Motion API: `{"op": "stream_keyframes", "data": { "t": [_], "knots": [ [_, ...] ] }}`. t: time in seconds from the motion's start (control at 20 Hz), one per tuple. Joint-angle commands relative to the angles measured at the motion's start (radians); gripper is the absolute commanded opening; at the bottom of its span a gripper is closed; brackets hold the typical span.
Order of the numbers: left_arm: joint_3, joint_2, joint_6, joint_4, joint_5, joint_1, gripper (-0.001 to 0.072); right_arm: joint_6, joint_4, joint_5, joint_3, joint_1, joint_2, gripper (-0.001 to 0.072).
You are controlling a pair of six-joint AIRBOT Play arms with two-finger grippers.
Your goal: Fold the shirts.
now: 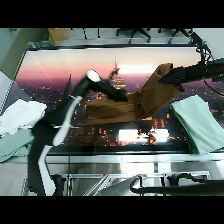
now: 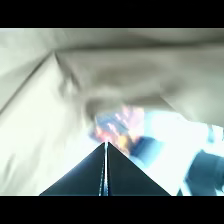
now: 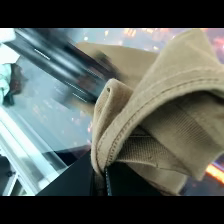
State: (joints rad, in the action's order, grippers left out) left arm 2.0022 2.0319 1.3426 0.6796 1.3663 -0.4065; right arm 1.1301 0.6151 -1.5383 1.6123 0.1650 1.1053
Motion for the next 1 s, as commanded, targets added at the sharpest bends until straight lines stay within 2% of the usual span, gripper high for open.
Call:
{"op": "stream_keyframes", "data": {
  "t": [0.0,0.2,0.35,0.4,0.5,0.55,0.75,0.95],
  "knots": [
    [-0.008,-0.214,-0.04,-0.046,0.215,0.18,0.0015,0.028,-0.005,0.062,0.0,-0.081,0.019,0.003],
    [-0.007,-0.44,-0.033,-0.047,0.235,0.348,0.0015,0.08,-0.002,0.266,0.0,-0.343,0.099,0.003],
    [-0.008,-0.552,-0.042,-0.045,0.237,0.422,0.0015,0.09,0.014,0.518,-0.001,-0.652,0.245,0.0035],
    [-0.008,-0.578,-0.046,-0.045,0.229,0.437,0.0015,0.089,0.021,0.624,-0.001,-0.755,0.315,0.0064],
    [-0.008,-0.616,-0.048,-0.045,0.216,0.451,0.0016,0.031,0.02,0.791,-0.001,-0.892,0.442,0.0443],
    [-0.008,-0.628,-0.048,-0.046,0.219,0.451,0.0015,-0.001,0.02,0.826,0.0,-0.924,0.486,0.0465],
    [-0.008,-0.647,-0.048,-0.05,0.245,0.421,0.0015,0.0,0.02,0.719,0.003,-0.844,0.432,0.0464],
    [-0.008,-0.647,-0.048,-0.051,0.245,0.39,0.0015,0.018,0.035,0.553,0.002,-0.588,0.248,0.0465]
  ]
}}
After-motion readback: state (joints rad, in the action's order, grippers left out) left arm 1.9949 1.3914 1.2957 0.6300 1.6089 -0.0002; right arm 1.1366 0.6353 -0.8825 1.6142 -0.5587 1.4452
